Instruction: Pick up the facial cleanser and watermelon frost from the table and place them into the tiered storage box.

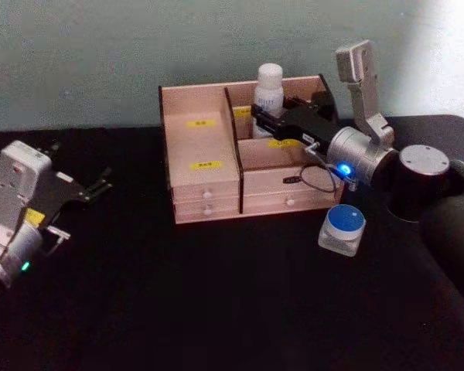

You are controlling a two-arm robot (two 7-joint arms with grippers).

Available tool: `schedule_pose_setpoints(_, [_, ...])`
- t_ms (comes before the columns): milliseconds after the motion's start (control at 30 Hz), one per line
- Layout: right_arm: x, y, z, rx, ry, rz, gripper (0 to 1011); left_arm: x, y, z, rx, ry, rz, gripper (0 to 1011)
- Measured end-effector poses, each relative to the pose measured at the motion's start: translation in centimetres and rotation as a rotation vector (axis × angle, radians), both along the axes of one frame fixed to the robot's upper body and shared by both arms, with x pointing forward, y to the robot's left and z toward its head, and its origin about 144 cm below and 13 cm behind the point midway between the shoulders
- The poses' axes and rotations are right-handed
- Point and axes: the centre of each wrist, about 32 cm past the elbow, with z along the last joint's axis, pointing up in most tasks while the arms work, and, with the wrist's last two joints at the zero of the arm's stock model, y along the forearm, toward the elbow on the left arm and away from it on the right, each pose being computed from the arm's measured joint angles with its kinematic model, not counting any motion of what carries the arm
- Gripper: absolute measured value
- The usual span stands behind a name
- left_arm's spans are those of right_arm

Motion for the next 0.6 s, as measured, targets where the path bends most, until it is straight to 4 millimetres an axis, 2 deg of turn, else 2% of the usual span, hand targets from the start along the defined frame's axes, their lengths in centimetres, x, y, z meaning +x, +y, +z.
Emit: schedule_pose_setpoints(600, [0.0,-0.04,-0.01,-0.001,0.001,-0.001,612,0.0,0.0,0.0,0.0,0.0,0.0,1001])
